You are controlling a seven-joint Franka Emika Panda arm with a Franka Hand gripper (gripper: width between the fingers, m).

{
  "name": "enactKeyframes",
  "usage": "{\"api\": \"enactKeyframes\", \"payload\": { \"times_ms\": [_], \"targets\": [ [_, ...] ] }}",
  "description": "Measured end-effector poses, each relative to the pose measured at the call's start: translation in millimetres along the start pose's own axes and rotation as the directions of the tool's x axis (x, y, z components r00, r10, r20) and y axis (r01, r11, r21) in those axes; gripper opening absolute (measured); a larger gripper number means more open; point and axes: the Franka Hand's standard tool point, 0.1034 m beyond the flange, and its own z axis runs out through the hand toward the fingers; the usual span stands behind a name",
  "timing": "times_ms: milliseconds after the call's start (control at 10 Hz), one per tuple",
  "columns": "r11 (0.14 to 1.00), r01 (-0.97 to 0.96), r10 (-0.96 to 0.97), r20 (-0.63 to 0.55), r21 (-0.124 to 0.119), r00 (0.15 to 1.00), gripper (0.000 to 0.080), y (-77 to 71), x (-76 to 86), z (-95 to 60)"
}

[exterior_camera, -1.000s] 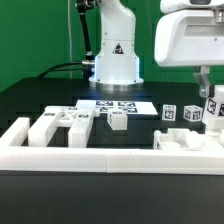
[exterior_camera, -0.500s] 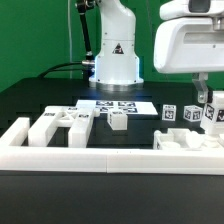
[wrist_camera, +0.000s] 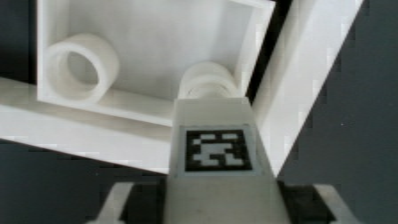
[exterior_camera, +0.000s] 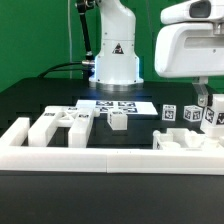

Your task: Assemble chair

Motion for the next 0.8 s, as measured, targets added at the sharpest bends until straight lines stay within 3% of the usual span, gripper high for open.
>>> {"api": "enactKeyframes", "payload": {
  "times_ms": [800],
  "targets": [
    [1.000,0.004,-0.004,-0.059,-0.006,0.998,0.0296,-3.2,-4.8,11.5]
  ]
}}
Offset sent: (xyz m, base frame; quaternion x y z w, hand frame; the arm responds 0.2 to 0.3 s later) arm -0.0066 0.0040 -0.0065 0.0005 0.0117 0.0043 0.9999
